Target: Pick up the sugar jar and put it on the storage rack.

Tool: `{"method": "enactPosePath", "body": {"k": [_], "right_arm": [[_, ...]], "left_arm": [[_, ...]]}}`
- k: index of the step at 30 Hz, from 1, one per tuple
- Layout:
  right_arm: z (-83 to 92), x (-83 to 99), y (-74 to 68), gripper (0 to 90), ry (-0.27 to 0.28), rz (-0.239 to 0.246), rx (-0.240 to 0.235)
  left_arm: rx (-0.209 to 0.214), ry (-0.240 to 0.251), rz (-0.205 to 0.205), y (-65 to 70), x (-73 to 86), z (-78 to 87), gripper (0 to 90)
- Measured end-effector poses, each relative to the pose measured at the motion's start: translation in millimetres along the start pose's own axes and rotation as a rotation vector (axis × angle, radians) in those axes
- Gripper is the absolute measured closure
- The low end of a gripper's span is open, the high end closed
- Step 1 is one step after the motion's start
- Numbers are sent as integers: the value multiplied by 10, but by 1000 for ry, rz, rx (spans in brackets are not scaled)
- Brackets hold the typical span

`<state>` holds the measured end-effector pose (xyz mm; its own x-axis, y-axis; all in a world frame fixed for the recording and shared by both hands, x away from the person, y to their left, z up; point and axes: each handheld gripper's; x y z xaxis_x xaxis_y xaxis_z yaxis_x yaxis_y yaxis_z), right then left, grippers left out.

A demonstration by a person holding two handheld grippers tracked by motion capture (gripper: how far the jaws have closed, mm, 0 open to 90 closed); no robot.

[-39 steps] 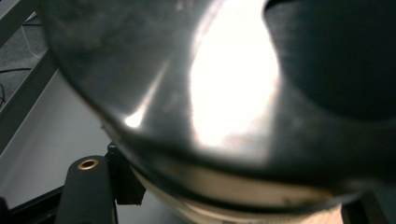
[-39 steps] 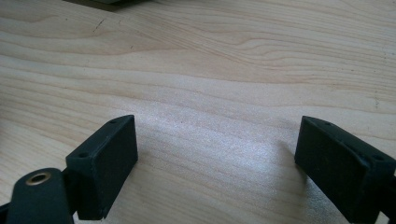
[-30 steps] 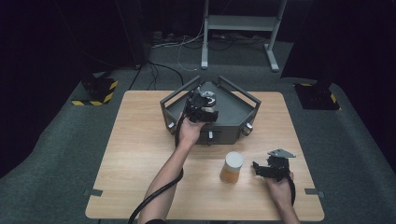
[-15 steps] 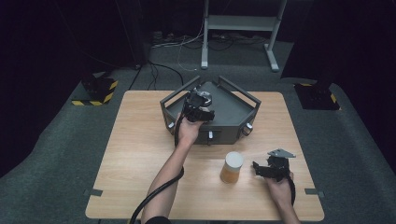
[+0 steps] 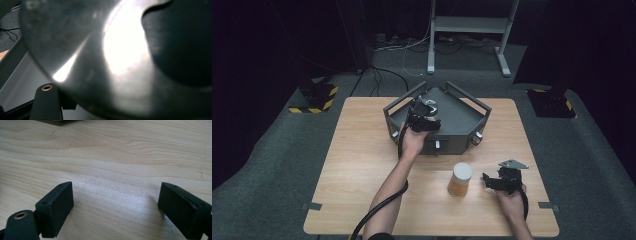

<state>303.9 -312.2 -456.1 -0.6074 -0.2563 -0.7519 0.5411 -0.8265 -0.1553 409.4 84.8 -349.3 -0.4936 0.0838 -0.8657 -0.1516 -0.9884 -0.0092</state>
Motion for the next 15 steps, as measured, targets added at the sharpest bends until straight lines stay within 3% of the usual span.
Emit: {"method": "enactPosePath", "body": {"k": [1,4,15], "right_arm": [[0,0,0,130,0,0,0],[0,0,0,130,0,0,0],[0,0,0,130,0,0,0]], "left_arm": [[33,-117,-164,-145,-264,61,312],[31,-103,-143,-135,-230,55,311],[32,-104,-145,-137,-232,53,310]]}}
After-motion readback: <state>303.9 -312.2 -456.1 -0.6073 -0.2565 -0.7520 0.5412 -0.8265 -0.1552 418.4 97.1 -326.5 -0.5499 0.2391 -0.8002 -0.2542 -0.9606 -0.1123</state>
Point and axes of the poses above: each handheld gripper's, and its own axes: z roughly backward along the jaws, x roughly out of its underside, y roughly to its right, and after that the axes turned 14 degrees about -x, right-handed
